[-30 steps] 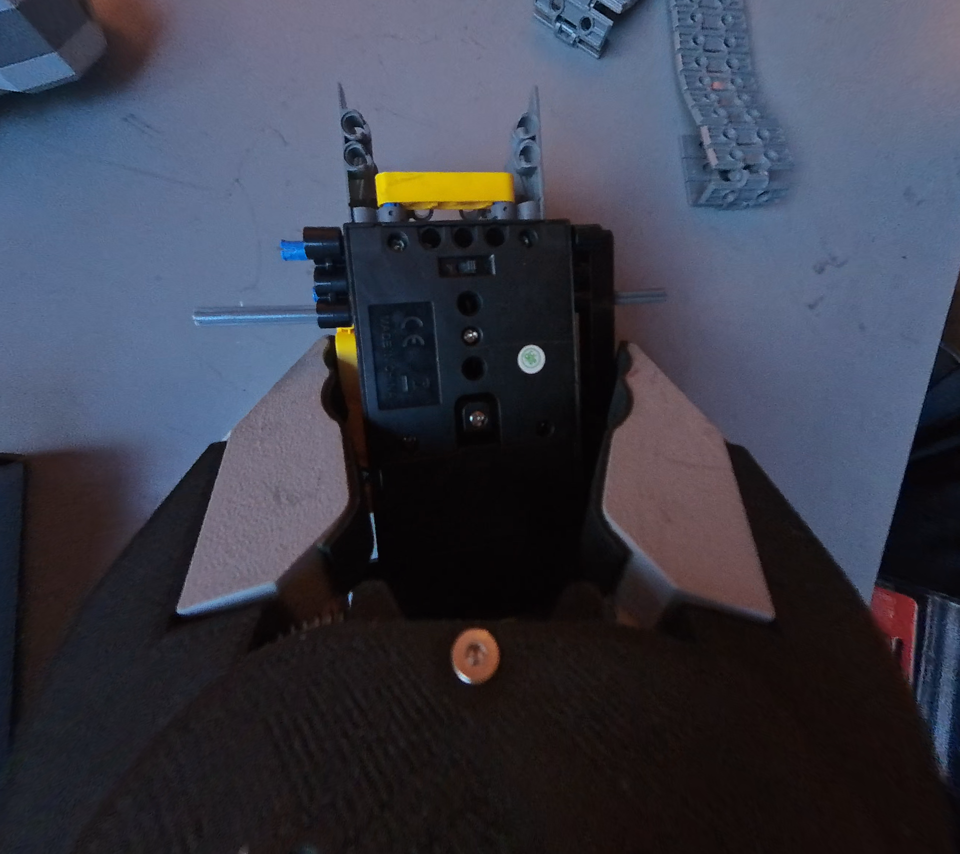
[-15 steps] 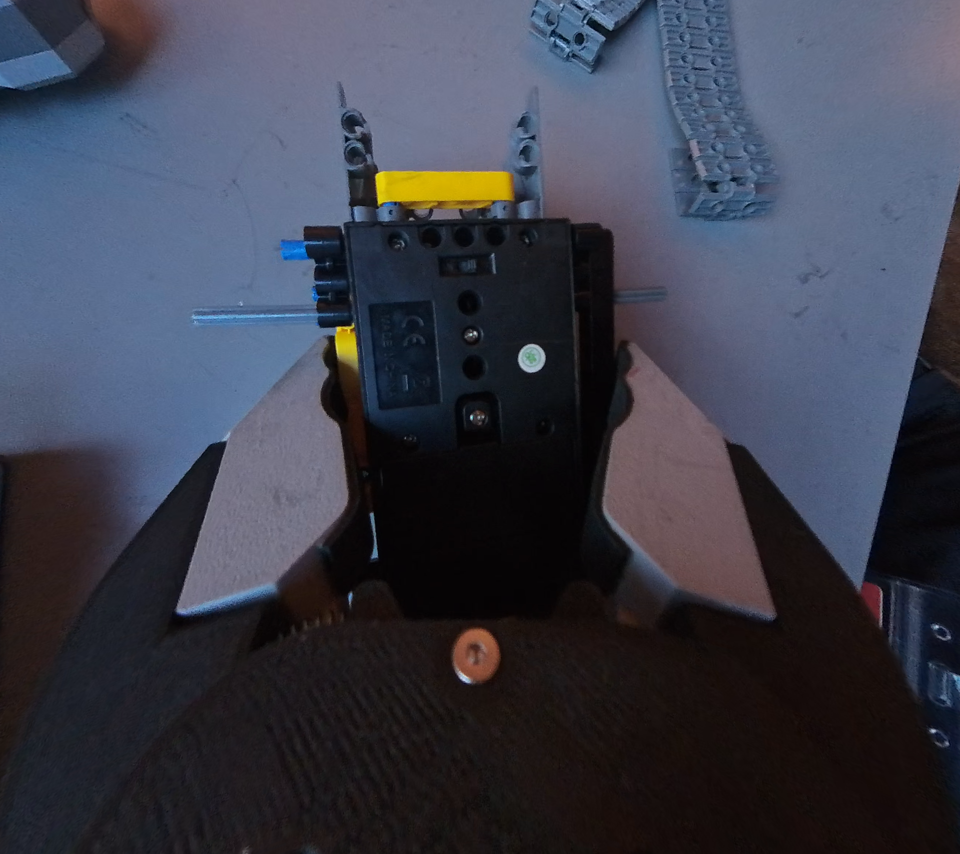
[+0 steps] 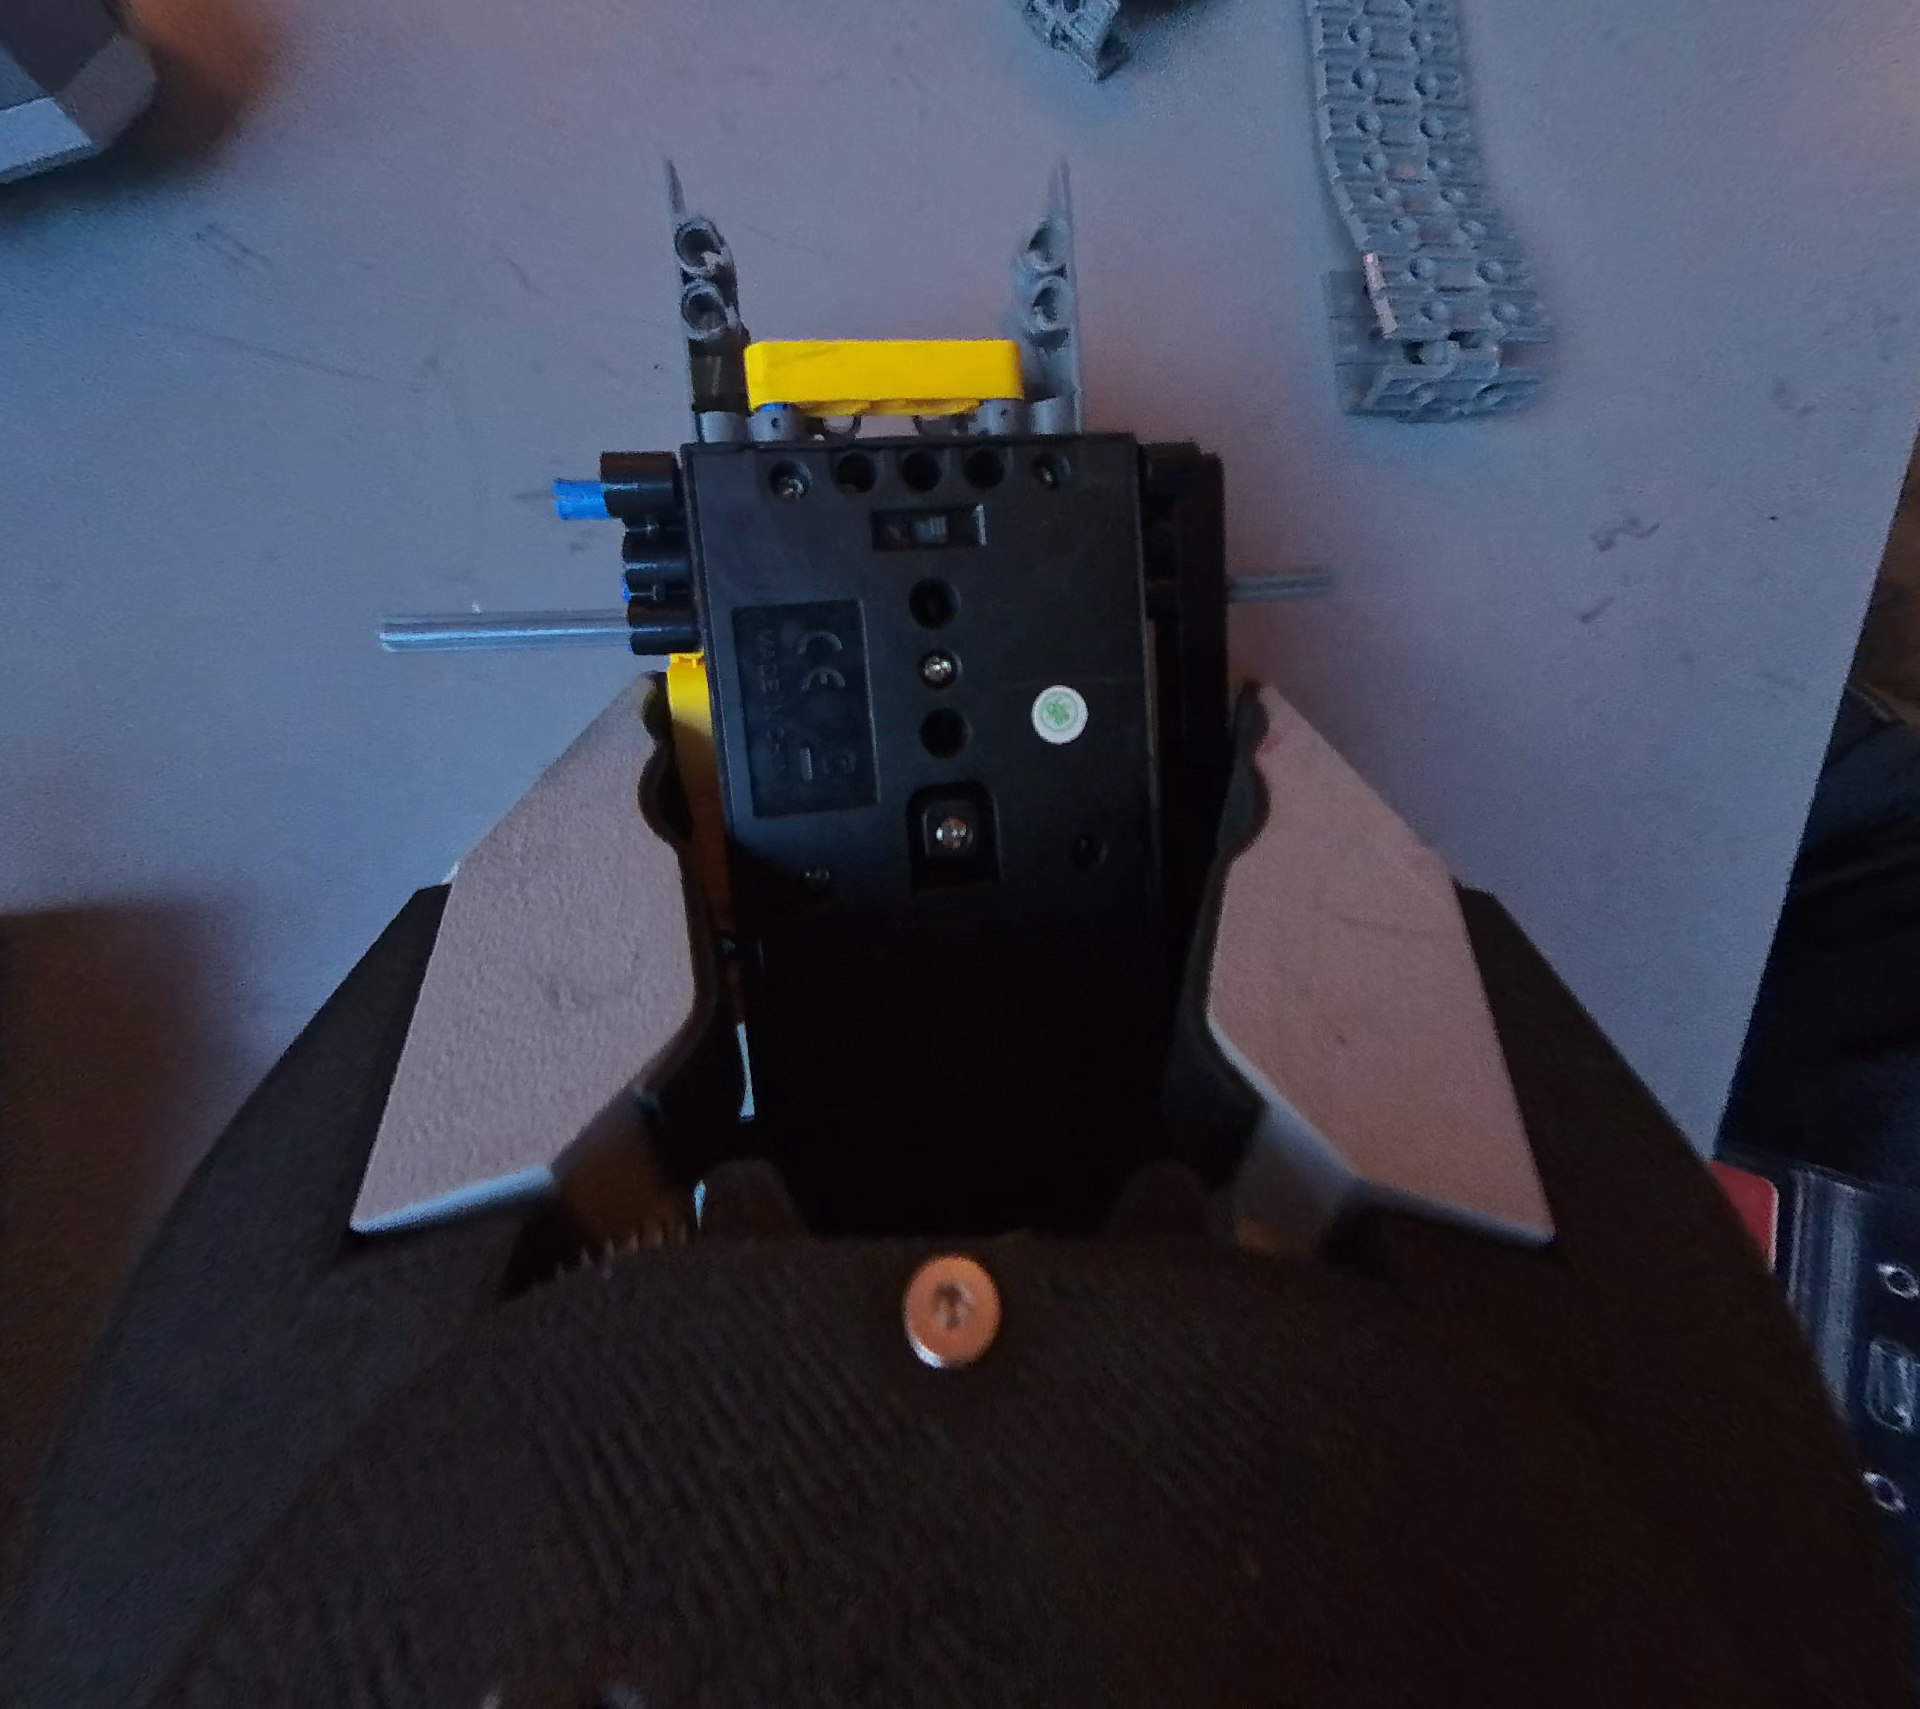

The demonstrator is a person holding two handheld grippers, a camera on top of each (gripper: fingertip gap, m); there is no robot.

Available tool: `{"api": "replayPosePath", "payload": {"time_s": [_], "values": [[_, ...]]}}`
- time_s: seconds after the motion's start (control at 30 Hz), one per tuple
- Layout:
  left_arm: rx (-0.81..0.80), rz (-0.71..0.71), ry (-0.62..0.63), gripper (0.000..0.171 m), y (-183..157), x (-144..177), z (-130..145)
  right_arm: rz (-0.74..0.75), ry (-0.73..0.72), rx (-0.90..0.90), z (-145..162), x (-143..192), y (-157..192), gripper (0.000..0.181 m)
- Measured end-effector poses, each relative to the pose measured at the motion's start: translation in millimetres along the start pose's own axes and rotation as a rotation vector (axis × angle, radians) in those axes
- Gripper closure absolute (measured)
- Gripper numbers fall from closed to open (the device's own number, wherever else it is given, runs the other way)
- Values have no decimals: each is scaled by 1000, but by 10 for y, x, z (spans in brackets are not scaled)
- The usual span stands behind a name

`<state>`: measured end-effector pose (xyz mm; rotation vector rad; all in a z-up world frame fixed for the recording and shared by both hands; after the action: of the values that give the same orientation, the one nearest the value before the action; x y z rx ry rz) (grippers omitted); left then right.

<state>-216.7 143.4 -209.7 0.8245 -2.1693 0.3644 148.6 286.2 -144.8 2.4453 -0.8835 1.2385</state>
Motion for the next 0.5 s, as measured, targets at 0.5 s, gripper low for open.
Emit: {"api": "replayPosePath", "payload": {"time_s": [0.5], "values": [[-203, -259, 109, 64, -201, -3, -102, -330, -350, 111, -461, -44, 1648, 168]]}}
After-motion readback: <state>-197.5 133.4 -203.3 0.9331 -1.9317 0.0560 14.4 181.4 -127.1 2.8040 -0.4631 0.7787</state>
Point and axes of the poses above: each gripper's, where its closed fingertips meet, x back along the fingers, z out of its underside, y = z × x across the jaws, the point moved 7 cm from there along x, back along the fingers, and after that the axes turned 10 degrees about -x, right-handed, at the moved point
